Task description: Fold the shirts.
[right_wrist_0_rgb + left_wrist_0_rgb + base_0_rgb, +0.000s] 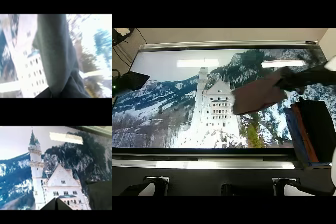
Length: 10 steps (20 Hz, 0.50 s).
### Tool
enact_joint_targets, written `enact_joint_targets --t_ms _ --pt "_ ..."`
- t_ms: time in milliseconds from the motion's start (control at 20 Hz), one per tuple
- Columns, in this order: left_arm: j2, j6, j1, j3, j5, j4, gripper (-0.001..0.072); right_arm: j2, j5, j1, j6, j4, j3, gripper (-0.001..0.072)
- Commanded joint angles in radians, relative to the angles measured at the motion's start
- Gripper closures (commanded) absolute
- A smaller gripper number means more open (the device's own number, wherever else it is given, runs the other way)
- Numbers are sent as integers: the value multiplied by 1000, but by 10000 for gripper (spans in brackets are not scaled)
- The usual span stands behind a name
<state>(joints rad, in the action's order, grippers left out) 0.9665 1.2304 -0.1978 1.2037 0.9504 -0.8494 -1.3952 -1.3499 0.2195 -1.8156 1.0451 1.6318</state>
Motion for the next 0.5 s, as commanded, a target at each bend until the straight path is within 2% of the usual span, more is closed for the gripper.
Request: enact_joint_targets --t_ms 0,200,450 --pt "0 0 0 0 0 0 682 129 -65 204 -46 78 68 660" --pt "0 0 0 0 0 0 682 188 -81 387 -108 59 71 660" --pt "0 -5 0 0 0 0 682 219 -117 526 -132 -16 71 660"
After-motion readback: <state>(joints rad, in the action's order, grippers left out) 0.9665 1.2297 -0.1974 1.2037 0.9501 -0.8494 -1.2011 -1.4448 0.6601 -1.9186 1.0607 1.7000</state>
